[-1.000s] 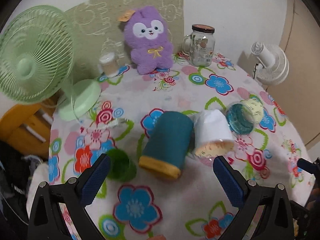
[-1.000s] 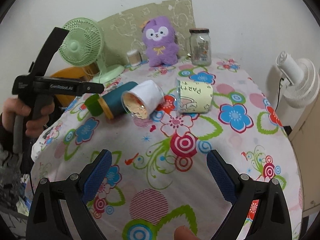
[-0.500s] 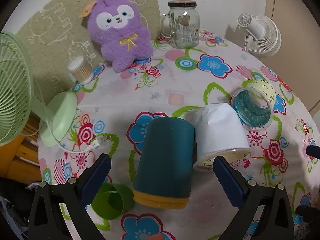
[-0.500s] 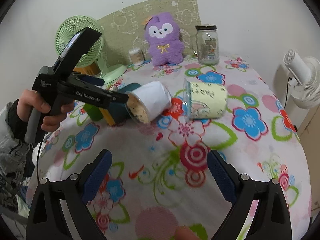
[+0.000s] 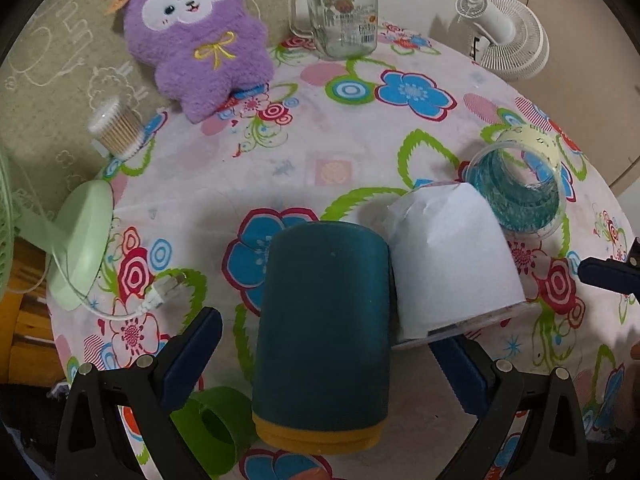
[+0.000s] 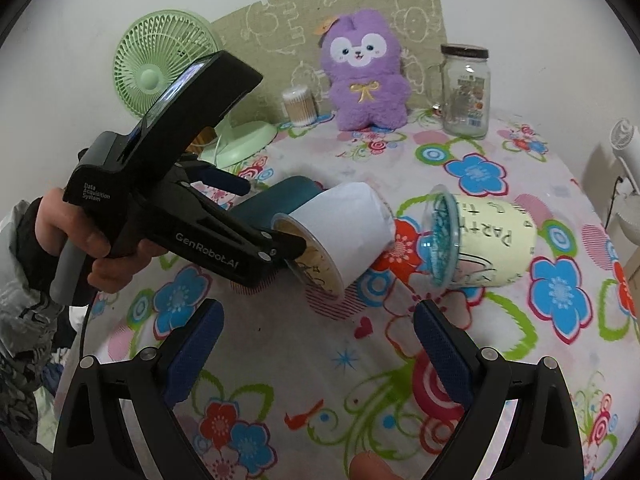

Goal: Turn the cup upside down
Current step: 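Close the left tool fingers around the teal cup's body, then lift the teal cup with the left tool, pulling it off the white cup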

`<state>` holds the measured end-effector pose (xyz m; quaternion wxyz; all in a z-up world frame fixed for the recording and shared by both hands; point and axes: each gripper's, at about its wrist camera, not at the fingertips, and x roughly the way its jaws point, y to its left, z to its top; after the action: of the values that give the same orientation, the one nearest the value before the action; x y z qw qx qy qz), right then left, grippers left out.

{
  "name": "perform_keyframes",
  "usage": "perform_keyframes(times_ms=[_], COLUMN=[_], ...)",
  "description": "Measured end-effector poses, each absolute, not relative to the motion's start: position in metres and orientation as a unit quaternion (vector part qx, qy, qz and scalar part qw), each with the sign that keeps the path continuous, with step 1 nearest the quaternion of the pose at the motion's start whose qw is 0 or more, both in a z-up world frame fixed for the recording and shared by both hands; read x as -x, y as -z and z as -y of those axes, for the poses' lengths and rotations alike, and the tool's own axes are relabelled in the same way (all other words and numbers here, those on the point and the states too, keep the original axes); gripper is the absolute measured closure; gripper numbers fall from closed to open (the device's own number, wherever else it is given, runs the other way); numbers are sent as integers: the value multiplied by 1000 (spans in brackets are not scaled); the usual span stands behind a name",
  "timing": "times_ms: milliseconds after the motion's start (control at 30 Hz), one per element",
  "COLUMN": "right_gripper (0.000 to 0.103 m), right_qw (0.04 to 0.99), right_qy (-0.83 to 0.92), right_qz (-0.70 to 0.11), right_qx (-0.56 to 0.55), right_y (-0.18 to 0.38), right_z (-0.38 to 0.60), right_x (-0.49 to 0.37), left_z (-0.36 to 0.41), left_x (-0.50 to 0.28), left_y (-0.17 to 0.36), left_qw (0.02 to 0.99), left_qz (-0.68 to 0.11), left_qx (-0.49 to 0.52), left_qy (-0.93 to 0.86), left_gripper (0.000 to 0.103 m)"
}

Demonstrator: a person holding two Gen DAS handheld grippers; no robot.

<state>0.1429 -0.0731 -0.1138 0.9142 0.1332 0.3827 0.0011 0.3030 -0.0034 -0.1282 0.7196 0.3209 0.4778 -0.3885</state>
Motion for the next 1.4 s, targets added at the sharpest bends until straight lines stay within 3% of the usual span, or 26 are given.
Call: perform_keyframes(times_ms=[433,800,1233,1400], right_gripper=[6,6,6,6], right_qw=[912,913,919,920], right_qy=[-8,-12,-19,-21], right_qz=[-388,-385,-369,-365], right_qx=[-132,-135,-140,-142], right_y=[123,122,113,109], right_z=[74,72,71,72], right_x=[-151,-149,-136,-131], left_z=[4,6,-4,-12], left_x=[-308,-306,-285,-276], left_y=[147,142,127,114], left_qw=[683,682,691,695], left_qz=[-503,-510,-507,-506], left_qx=[-326,-318,-324,-312], left_qy=[417,416,399,404], left_gripper=[1,22,30,39])
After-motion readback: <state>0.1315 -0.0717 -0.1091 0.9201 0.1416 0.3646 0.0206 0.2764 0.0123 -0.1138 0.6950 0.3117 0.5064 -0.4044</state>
